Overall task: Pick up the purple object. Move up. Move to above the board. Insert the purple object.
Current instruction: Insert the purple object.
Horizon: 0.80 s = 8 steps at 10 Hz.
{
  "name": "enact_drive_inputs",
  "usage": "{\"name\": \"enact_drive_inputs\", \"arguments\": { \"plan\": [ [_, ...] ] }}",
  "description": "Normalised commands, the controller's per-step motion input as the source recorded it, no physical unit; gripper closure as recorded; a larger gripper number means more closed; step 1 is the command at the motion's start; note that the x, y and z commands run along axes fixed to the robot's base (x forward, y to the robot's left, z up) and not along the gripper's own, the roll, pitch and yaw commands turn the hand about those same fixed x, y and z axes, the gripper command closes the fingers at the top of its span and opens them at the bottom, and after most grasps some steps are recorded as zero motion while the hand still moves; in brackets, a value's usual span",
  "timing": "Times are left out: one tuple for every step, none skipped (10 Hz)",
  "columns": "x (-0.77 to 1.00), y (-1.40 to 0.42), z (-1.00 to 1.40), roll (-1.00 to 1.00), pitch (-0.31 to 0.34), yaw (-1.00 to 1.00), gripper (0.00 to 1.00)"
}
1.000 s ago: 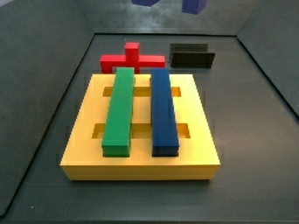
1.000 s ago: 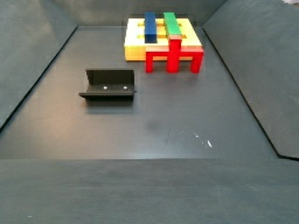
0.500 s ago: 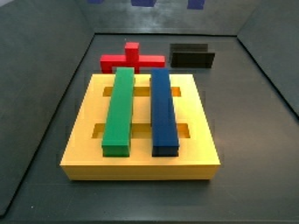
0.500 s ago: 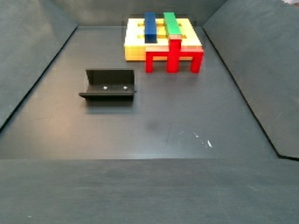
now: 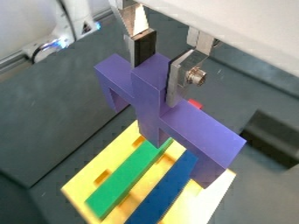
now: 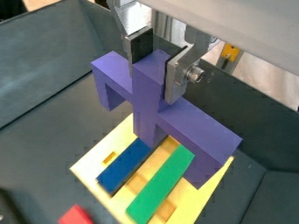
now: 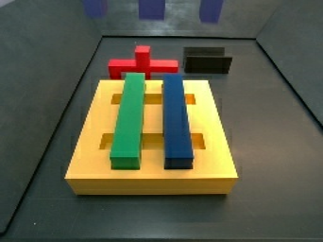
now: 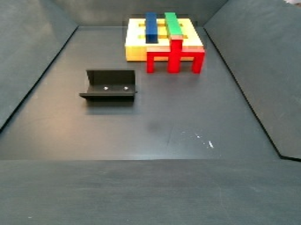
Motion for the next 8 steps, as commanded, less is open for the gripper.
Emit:
{"name": "enact_drive_inputs", "arguments": {
  "plan": [
    [-0.04,-0.91,-0.71,0.00,-0.063,0.11,1.00],
    [-0.12,-0.93,-0.79,0.18,-0.137,0.15,1.00],
    [-0.03,-0.81,-0.71,0.27,-0.139,0.14,1.00],
    [0.00,-0.65,-0.77,0.22,-0.120,0.14,1.00],
    [0.00,-0.50,-0.72,0.13,-0.151,0.16,1.00],
    [0.00,-0.43,-0.68,0.09,-0.143,0.14,1.00],
    [0.00,-0.36,-0.66,0.05,-0.116,0.13,1.00],
    [0.10,-0.11,-0.45,-0.08,-0.044,0.13,1.00]
  ]
}}
